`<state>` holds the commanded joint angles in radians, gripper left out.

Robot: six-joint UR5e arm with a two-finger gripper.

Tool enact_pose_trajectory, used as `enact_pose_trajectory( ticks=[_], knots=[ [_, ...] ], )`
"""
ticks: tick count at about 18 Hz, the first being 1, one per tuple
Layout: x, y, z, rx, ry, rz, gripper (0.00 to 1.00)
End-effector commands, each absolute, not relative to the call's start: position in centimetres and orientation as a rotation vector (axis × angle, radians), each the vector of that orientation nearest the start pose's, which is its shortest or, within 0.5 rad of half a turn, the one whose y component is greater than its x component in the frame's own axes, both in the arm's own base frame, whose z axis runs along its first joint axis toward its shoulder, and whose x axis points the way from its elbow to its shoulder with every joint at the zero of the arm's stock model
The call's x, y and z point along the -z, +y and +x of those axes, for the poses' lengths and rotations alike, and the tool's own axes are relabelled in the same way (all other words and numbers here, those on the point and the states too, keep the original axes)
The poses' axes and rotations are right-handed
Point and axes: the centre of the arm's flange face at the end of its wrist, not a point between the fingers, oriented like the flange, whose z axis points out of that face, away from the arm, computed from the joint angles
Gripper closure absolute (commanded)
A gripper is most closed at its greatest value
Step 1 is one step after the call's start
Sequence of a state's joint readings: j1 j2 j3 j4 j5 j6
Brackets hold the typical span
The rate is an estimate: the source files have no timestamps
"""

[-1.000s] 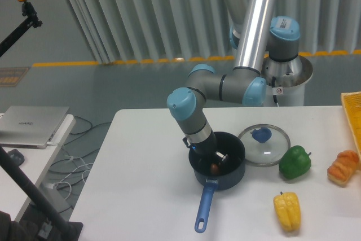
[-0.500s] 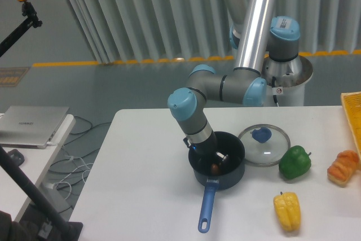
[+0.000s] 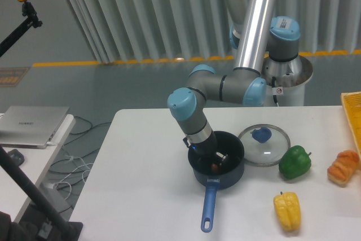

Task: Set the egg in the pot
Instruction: 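Open the gripper to release the egg in the saucepan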

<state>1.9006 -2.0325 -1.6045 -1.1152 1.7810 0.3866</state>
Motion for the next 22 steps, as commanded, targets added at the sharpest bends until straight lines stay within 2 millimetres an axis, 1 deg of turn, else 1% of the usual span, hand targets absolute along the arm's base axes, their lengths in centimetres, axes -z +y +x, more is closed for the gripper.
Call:
enact_pose_trajectory(
  ticks=[2, 3, 6, 11, 17, 19, 22],
  knots=[
    [-26.1, 63.3, -9.8, -0.302, 0.099, -3.227, 0.04],
    [-26.4, 63.3, -9.8, -0.306, 0.098, -3.224, 0.01],
    [-27.5, 63.2, -9.7, -0.312, 0.1, -3.206, 0.01],
    [-30.1, 62.7, -9.5, -0.33, 0.1, -3.173, 0.01],
    [-32.2, 62.2, -9.2, -0.343, 0.099, -3.145, 0.01],
    [-33.3, 61.9, -9.1, -0.349, 0.098, -3.126, 0.0],
    [-34.2, 61.6, -9.4, -0.359, 0.1, -3.113, 0.0]
  ],
)
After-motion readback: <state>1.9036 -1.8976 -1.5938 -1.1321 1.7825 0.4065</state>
